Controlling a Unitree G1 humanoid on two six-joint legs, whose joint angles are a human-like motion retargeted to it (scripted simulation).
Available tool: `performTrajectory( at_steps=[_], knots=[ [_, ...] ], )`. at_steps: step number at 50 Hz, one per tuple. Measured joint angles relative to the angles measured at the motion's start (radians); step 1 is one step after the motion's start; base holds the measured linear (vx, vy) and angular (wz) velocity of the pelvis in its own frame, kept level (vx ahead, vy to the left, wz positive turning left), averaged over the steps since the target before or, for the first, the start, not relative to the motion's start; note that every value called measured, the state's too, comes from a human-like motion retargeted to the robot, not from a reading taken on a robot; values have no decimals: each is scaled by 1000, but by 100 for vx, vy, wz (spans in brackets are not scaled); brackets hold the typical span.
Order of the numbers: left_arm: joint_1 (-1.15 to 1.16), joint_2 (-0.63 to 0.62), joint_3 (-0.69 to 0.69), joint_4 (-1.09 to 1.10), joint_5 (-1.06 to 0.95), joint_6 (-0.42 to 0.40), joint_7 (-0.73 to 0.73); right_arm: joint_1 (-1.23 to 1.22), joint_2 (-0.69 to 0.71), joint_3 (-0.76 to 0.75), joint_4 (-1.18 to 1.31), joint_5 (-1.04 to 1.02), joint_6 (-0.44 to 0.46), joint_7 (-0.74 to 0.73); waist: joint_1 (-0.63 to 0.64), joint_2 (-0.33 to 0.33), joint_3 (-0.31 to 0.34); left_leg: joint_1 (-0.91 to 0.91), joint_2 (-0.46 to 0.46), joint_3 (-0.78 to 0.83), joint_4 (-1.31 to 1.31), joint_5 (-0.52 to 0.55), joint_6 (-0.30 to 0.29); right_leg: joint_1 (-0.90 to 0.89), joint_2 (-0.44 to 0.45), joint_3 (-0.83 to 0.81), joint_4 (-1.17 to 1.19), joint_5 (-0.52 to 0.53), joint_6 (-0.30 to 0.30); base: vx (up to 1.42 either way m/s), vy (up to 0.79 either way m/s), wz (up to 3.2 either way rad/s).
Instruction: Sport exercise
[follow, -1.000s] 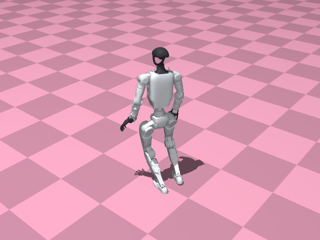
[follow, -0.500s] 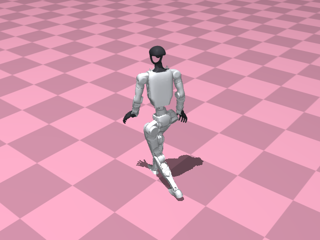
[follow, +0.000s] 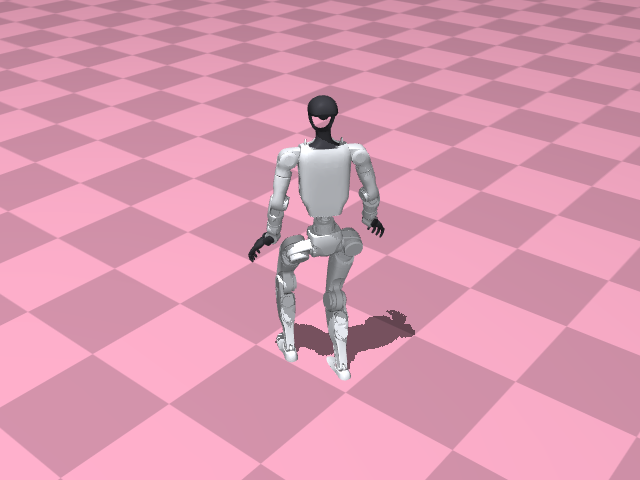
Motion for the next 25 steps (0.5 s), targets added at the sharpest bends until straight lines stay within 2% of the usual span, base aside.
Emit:
performTrajectory(
  at_steps=[5,10,14,17,20,25],
  knots=[
    [17,43,33,-53,2,-9,-5,-34,17,-1,8,-5,19,4,2,-73,-16,-8,-154,-98,-331,104,-53,31,-45,97,48,-46,14,51,0,-108],
    [25,53,28,-96,24,-7,-3,-22,52,11,30,-18,26,0,-10,-117,-30,-25,-184,-75,-212,116,-52,18,-108,69,232,-65,37,54,1,-125],
    [-8,65,7,-127,75,7,-26,-35,88,26,53,-46,34,30,-31,-178,-25,43,-154,41,-205,63,-20,-67,-253,-8,478,86,83,53,4,-151],
    [-32,77,-7,-153,115,6,-45,-44,103,47,53,-76,31,62,-62,-203,-25,109,-115,127,-236,21,-3,-172,-360,-84,629,164,77,51,10,-166],
    [-52,94,-10,-176,145,-1,-55,-47,106,67,45,-97,19,87,-101,-209,-29,188,-71,205,-280,-14,5,-276,-431,-159,683,151,54,50,14,-165],
    [-75,127,18,-207,167,-16,-36,-36,96,83,31,-99,-15,102,-163,-203,-31,338,-6,329,-343,-66,8,-418,-450,-271,533,85,58,47,12,-153]
  ],
)
